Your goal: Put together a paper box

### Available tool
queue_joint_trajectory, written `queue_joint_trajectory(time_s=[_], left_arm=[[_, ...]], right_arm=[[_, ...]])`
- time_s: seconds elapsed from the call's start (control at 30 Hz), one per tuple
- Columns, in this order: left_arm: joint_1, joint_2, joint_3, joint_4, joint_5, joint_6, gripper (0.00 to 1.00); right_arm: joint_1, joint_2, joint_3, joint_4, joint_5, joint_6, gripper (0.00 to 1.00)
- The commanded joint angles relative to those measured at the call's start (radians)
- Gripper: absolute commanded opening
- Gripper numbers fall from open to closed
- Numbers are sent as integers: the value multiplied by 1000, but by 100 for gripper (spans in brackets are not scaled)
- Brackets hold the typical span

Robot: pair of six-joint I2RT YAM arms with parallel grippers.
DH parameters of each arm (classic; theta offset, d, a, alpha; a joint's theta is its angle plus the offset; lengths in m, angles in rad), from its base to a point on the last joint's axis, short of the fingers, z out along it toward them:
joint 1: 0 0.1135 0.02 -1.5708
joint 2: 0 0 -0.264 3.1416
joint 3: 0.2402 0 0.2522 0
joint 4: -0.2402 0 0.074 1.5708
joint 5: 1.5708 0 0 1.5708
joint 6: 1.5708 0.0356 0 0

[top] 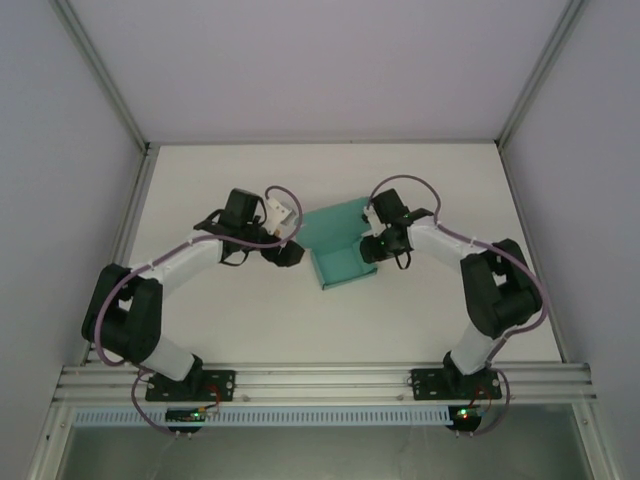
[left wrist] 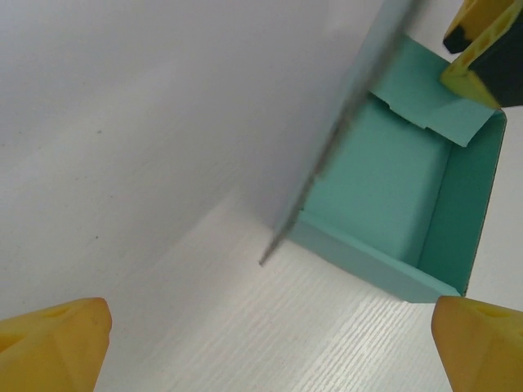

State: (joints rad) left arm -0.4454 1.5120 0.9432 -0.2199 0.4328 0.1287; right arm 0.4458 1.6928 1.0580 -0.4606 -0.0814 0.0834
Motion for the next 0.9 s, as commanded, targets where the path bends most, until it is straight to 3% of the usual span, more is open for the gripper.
queue_joint_trajectory(time_s=[0.0, 0.2, 0.33, 0.43, 0.6, 0.77, 0.87], left_arm=[[-4, -11, 21, 37, 2, -14, 100], [-4, 41, 79, 32, 23, -11, 100], [-4, 75, 116, 41, 64, -6, 96], [-6, 109, 151, 49, 104, -12, 83], [-11, 150, 194, 37, 117, -14, 45], [-18, 154, 210, 45, 109, 0, 22], [-26, 152, 228, 54, 110, 2, 9]], right_arm=[[20, 40, -3, 43, 14, 31, 44], [43, 68, -2, 45, 54, 38, 22], [50, 85, -1, 39, 116, 38, 19], [63, 108, -7, 41, 116, 47, 23], [100, 151, 24, -5, 195, 80, 23], [120, 157, 45, -21, 279, 107, 0], [135, 173, 73, -85, 361, 151, 0]])
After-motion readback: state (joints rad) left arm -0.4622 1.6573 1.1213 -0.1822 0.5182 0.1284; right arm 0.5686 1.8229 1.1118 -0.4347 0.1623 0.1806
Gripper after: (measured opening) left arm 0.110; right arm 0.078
